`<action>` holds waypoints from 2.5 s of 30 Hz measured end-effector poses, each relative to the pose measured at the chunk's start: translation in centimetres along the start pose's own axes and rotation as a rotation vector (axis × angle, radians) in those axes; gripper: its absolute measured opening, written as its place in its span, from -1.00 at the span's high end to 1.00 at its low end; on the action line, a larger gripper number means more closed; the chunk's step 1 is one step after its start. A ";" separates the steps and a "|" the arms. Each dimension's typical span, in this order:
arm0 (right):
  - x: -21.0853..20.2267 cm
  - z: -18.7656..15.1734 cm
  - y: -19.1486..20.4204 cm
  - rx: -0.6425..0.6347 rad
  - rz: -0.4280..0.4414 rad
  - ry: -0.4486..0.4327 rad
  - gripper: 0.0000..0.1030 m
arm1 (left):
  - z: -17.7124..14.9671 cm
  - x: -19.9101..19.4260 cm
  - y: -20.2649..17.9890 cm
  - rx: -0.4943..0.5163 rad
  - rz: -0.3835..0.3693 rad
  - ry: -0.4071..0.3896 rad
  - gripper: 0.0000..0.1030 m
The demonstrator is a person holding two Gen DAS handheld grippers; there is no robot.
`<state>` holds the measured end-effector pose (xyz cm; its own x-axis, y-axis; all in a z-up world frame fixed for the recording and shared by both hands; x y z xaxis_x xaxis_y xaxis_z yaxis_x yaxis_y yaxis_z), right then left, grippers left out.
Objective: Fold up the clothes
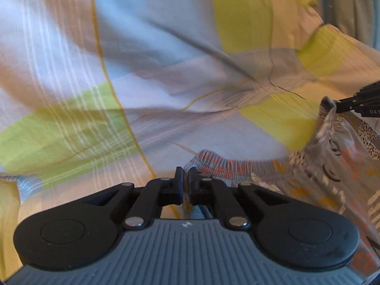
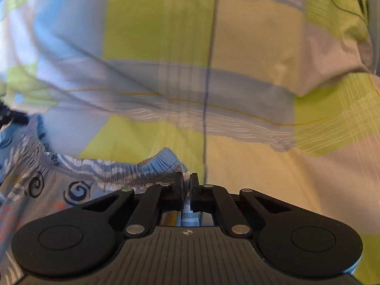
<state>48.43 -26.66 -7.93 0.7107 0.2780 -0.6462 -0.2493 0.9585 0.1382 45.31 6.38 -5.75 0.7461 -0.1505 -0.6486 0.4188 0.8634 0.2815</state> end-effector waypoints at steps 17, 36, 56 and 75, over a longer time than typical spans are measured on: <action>-20.5 -14.7 -5.2 0.268 -0.027 0.014 0.10 | -3.8 -10.7 -4.5 0.032 0.004 -0.015 0.49; -27.5 -23.3 -7.0 0.413 -0.209 0.038 0.76 | -10.1 -19.0 -11.6 0.210 -0.048 0.095 0.47; -32.4 -16.4 14.7 0.202 0.238 -0.058 0.02 | -20.2 -26.8 -3.8 0.136 0.076 0.271 0.51; -17.1 -22.2 42.0 -0.354 0.558 0.112 0.18 | -20.1 -23.7 6.0 0.099 0.000 0.138 0.35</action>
<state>11.19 7.47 -7.79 0.3447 0.6997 -0.6257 -0.7742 0.5889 0.2321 19.77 24.81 -2.91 0.6710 -0.0768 -0.7375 0.4727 0.8106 0.3457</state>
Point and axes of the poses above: each gripper's, at about its wrist camera, not at the fingertips, and x roughly the way its jaws point, y to its left, z to its top, the point moved 5 cm from there along x, roughly the way its jaws point, and after that the axes turned 15 degrees about x, right-handed, at the moved point
